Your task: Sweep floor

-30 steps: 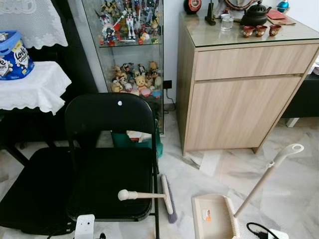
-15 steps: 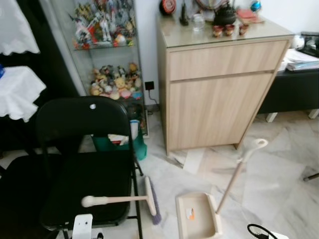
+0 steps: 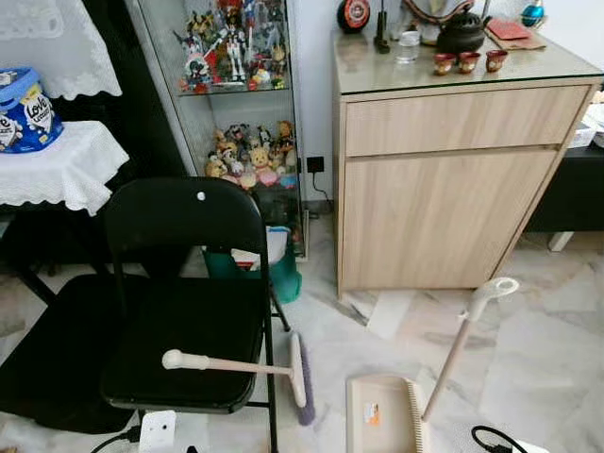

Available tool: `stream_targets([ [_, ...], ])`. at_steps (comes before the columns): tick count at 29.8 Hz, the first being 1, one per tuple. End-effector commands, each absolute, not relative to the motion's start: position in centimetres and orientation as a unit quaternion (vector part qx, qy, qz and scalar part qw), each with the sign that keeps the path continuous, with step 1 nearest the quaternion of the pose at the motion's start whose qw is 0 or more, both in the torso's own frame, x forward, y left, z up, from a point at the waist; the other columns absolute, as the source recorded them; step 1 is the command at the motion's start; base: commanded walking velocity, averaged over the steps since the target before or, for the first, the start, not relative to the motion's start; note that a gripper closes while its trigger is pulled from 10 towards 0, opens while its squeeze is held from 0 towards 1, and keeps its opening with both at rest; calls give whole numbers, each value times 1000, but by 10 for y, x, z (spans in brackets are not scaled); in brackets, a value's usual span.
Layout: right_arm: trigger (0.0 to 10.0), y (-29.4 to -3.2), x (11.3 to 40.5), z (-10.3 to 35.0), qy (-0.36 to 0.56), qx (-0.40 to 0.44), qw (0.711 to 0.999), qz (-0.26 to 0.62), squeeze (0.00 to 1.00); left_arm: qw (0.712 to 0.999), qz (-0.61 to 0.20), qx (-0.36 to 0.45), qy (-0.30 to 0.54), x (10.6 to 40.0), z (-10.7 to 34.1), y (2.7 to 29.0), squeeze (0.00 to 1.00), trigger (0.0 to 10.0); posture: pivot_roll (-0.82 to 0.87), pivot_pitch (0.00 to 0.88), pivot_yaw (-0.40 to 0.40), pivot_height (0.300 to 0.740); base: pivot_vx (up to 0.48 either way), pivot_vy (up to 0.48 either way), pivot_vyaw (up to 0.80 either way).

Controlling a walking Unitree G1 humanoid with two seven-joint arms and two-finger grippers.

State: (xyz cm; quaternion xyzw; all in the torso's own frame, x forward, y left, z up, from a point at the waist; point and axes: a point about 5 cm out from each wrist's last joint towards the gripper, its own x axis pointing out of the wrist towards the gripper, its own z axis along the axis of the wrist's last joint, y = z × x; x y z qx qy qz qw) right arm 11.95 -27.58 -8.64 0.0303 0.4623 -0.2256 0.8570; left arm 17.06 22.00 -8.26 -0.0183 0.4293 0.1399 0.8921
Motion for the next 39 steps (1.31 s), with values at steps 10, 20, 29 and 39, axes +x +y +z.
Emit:
stream_targets([
  [10,10000,-272,119,-88,464,36,856,-225,0,935,92,-37,341,190,-66,223,1000,10000,-245,0,71,740,0,0,0],
  [20,10000,-270,118,-89,467,34,856,-220,0,951,56,-49,299,192,-58,232,1000,10000,-239,0,84,740,0,0,0],
  [29,10000,-278,111,-89,479,35,848,-224,0,963,16,-141,229,211,-43,228,0,10000,-240,0,85,740,0,0,0],
  [39,10000,-286,105,-88,486,38,841,-233,0,963,-52,-148,218,220,-37,220,0,10000,-238,0,83,740,0,0,0],
])
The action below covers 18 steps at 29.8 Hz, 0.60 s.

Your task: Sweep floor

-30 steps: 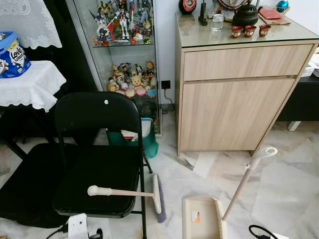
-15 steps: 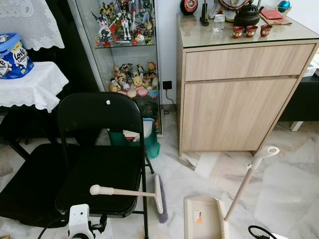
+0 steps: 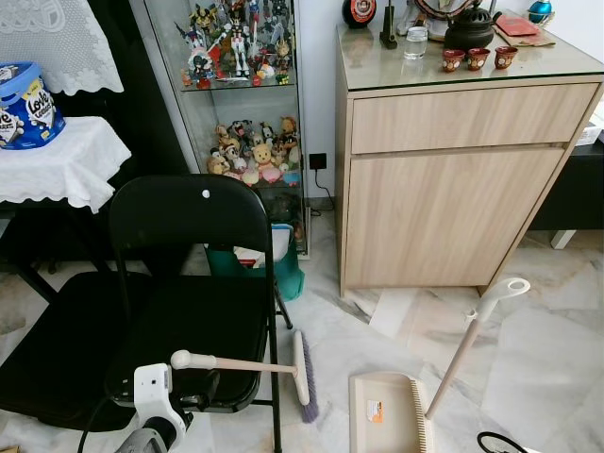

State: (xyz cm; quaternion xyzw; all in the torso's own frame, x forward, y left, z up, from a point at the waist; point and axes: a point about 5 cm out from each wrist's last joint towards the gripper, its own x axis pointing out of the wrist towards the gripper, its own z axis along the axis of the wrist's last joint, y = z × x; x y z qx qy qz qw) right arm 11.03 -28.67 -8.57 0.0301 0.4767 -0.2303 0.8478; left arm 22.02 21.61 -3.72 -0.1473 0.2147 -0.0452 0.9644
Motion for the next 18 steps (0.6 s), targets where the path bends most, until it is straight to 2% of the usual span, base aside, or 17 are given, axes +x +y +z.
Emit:
stream_targets([
  [1,10000,-286,105,-88,487,38,841,-234,0,963,-56,-148,217,220,-36,220,0,10000,-236,0,82,740,0,0,0],
  [13,10000,-288,102,-88,489,40,839,-236,0,971,-76,-140,180,231,-25,218,0,10000,-244,0,79,740,0,0,0],
  [18,10000,-288,101,-88,488,40,839,-237,0,975,-56,-136,164,235,-21,219,0,10000,-243,0,75,740,0,0,0],
])
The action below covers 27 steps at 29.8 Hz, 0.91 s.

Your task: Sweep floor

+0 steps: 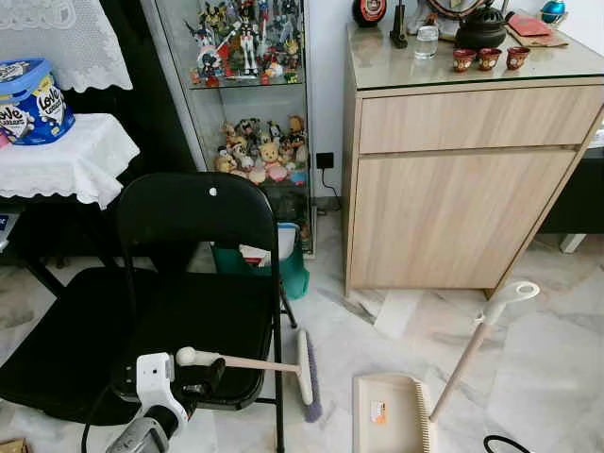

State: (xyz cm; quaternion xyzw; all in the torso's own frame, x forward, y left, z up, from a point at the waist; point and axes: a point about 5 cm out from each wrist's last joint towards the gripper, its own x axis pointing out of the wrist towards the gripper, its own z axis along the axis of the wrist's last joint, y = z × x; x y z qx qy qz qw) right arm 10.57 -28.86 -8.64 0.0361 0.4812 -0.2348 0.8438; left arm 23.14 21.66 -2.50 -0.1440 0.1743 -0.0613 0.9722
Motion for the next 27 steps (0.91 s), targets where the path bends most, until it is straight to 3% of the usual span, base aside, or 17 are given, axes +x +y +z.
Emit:
stream_targets([
  [1,10000,-288,101,-88,488,39,839,-237,0,976,-57,-136,162,236,-21,218,0,10000,-244,0,73,740,0,0,0],
  [22,10000,-290,102,-87,486,37,840,-237,0,981,-25,-143,131,250,-12,209,0,10000,-252,0,67,740,0,0,0],
  [23,10000,-291,102,-87,486,37,840,-238,0,981,-24,-141,132,250,-12,209,0,6627,-252,0,67,740,0,0,0],
  [24,10000,-291,102,-87,486,37,840,-238,0,981,-23,-140,132,250,-12,210,0,471,-252,0,67,740,0,0,0],
  [25,10000,-291,102,-87,485,37,840,-238,0,981,-20,-138,133,250,-12,211,0,0,-252,0,67,740,0,0,0],
  [27,10000,-291,102,-86,485,37,841,-238,0,981,-19,-137,133,251,-12,211,0,0,-251,0,66,740,0,0,0],
])
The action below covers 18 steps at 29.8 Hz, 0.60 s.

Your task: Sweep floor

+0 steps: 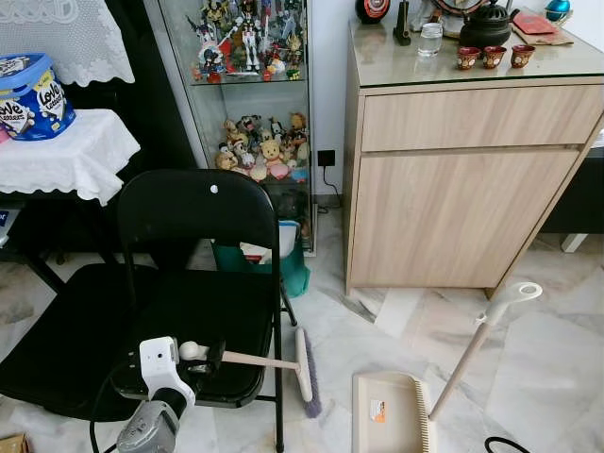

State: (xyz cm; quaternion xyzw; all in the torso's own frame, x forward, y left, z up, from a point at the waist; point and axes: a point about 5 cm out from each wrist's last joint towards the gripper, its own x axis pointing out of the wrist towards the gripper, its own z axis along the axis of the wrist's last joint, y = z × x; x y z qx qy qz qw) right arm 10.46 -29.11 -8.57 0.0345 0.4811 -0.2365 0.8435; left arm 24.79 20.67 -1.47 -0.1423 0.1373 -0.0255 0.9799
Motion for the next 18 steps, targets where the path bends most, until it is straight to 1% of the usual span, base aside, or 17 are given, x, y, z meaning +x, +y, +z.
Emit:
stream_targets([
  [1,10000,-291,103,-86,485,37,841,-238,0,982,-18,-136,133,251,-12,212,0,0,-251,0,66,740,0,0,0],
  [18,10000,-287,106,-87,483,42,842,-237,0,981,-28,-135,136,252,-11,214,0,0,-247,0,75,740,0,0,0],
])
